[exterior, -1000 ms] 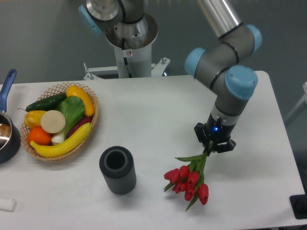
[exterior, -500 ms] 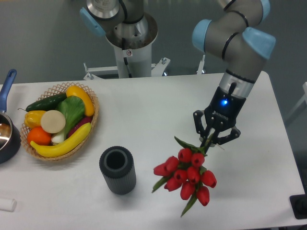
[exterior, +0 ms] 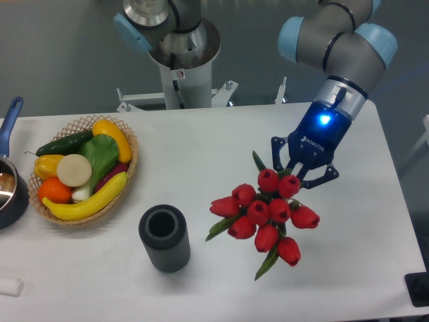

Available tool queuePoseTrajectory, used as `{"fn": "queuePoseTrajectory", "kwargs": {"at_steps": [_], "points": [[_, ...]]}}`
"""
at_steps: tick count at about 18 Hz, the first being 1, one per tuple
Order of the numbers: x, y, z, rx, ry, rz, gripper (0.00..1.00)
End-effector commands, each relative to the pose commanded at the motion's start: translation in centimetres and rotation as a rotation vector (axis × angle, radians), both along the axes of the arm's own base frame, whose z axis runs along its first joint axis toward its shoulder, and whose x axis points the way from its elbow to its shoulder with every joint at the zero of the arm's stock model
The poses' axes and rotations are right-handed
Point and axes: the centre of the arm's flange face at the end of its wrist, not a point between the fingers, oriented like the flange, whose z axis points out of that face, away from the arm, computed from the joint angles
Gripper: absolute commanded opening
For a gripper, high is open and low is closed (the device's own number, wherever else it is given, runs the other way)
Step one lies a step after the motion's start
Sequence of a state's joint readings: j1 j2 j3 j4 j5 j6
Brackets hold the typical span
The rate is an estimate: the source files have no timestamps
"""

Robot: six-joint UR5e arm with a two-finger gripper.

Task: Pick up the flowers from the table
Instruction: 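Lift the grasped tulip bunch up off the table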

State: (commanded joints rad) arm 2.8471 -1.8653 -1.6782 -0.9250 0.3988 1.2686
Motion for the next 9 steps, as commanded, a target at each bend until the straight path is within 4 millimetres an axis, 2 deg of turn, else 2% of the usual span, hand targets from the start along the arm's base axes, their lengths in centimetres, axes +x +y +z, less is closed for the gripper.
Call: {"fn": "queuePoseTrajectory", "kwargs": {"at_steps": [9], "points": [[-0.12, -0.04, 0.27, 0.006, 0.005, 0.000, 0.14]]}}
